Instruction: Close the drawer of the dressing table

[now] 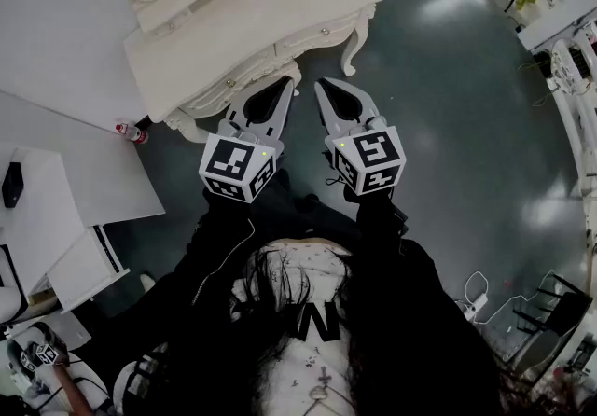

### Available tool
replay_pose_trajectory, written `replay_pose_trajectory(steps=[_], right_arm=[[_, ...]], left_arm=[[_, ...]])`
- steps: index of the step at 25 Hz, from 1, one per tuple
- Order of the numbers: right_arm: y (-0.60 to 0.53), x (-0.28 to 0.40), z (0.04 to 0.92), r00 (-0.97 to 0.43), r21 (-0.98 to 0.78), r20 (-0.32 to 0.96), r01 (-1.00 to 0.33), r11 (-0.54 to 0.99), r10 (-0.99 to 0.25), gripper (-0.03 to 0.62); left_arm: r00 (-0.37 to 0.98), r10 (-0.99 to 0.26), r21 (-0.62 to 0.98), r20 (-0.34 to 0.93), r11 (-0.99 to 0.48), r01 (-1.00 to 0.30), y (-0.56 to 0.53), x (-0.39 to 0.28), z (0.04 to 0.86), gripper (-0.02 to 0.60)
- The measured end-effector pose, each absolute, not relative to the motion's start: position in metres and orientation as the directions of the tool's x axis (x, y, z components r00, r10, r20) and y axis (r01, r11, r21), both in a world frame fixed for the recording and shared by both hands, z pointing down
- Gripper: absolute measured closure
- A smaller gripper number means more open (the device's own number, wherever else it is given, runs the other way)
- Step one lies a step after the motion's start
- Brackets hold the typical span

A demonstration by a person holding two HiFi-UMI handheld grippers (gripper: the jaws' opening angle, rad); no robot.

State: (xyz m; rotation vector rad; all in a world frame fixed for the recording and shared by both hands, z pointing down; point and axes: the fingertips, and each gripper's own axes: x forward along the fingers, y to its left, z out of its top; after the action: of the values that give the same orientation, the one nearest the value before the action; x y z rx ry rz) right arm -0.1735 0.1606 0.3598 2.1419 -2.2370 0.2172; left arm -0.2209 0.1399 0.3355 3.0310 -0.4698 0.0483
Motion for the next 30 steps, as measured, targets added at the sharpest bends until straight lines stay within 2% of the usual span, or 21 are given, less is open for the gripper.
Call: replay_pose_trajectory(steps=[20,30], right_arm=[[0.180,-0.154,0.370,-0.053,-0.175,0.109,-0.984,0.034,-0.993,0.585],[0.157,-0.128,0.372,-0.021,-0.197,0.123,-0.980,-0.004,-0.992,0.585]], left_arm=[[0.950,-0.303,0.061,0.081,-0.949,-0.308,0.156,-0.205,0.343,0.586],[0.963,-0.247,0.069,0.109,-0.964,-0.256,0.135,-0.176,0.348,0.586]])
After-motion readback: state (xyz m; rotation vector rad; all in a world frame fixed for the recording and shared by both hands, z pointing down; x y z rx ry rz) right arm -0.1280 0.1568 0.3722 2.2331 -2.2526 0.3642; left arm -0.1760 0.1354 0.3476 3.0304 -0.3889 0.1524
